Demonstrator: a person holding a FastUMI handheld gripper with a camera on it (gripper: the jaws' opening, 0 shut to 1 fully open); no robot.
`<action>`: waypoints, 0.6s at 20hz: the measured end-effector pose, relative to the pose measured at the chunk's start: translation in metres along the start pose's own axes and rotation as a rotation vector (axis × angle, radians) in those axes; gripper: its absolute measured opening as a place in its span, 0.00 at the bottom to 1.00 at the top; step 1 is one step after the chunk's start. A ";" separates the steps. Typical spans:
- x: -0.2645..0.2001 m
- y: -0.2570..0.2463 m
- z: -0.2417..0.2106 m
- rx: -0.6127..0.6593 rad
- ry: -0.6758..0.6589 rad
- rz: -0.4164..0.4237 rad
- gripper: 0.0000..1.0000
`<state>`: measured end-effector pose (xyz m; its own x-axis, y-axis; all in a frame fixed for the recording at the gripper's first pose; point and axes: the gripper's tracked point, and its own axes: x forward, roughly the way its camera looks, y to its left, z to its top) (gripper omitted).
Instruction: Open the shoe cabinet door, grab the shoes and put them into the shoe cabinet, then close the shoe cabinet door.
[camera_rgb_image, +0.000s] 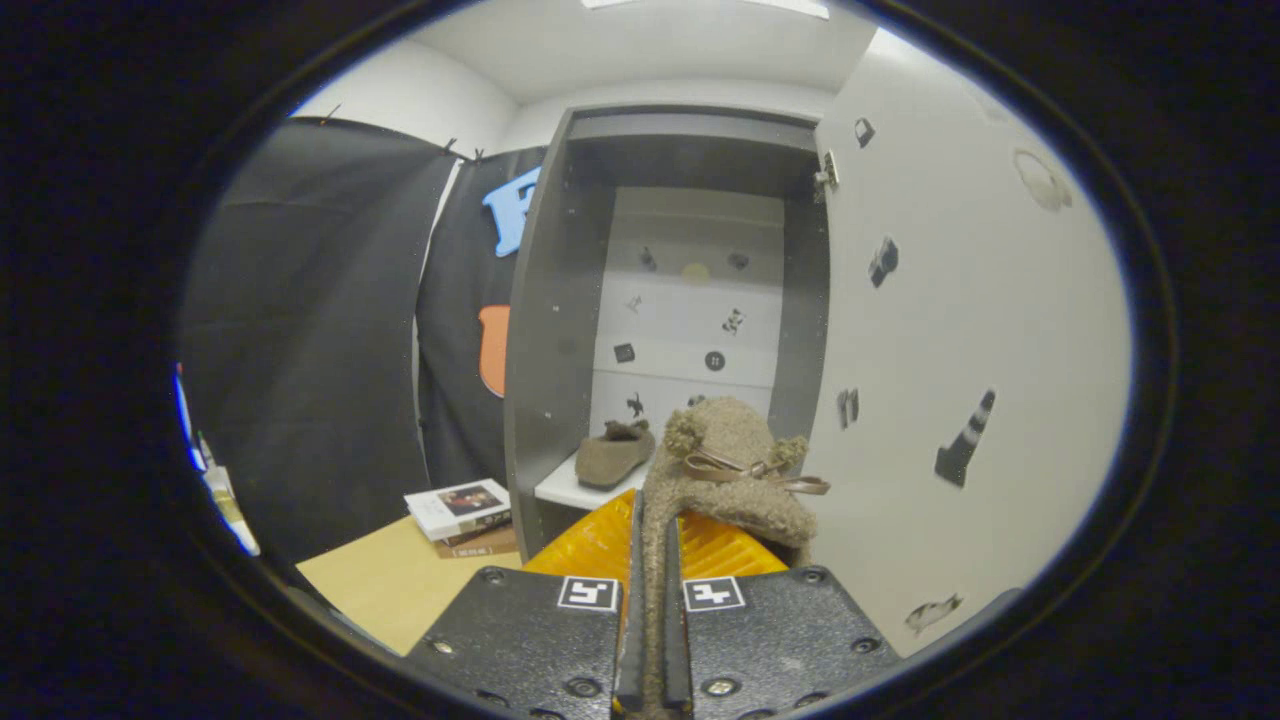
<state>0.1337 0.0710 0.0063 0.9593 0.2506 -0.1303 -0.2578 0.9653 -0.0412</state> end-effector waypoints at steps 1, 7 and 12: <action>0.004 -0.002 0.015 0.013 -0.006 -0.002 0.11; 0.046 -0.015 0.067 0.008 -0.034 -0.057 0.11; 0.109 -0.034 0.073 0.044 0.003 -0.116 0.11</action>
<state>0.2558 0.0706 0.0653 0.9821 0.1369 -0.1298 -0.1397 0.9901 -0.0129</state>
